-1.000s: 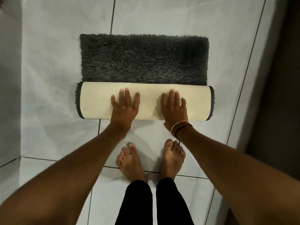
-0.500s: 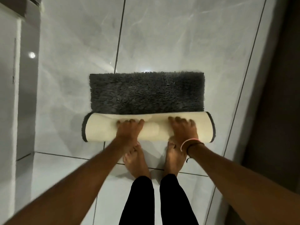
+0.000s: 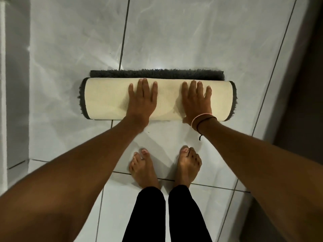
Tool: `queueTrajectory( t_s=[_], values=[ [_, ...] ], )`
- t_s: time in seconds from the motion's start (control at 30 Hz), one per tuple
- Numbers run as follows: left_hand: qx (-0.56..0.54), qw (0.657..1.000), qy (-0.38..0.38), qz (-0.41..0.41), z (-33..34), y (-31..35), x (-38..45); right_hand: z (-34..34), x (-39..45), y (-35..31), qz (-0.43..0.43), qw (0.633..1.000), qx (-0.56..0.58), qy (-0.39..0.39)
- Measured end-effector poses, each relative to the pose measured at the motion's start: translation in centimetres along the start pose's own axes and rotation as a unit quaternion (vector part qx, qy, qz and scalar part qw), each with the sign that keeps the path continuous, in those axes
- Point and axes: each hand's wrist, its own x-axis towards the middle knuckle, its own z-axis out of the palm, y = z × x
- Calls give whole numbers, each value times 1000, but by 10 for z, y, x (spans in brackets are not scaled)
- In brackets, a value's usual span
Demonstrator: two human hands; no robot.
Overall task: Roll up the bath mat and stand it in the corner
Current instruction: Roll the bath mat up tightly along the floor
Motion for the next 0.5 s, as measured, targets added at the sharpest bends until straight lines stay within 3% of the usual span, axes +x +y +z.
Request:
queueTrajectory(
  t_s=[0.13,0.37,0.5],
  values=[
    [29,999,18,17,15,7,-34,10,-33,-14,30,998,45,38],
    [-55,993,-104,30,17,25,-88,26,-79,-18,-19,994,71,-75],
    [-67,993,-96,16,-5,8,-60,7,-57,-2,-5,996,89,-13]
  ],
)
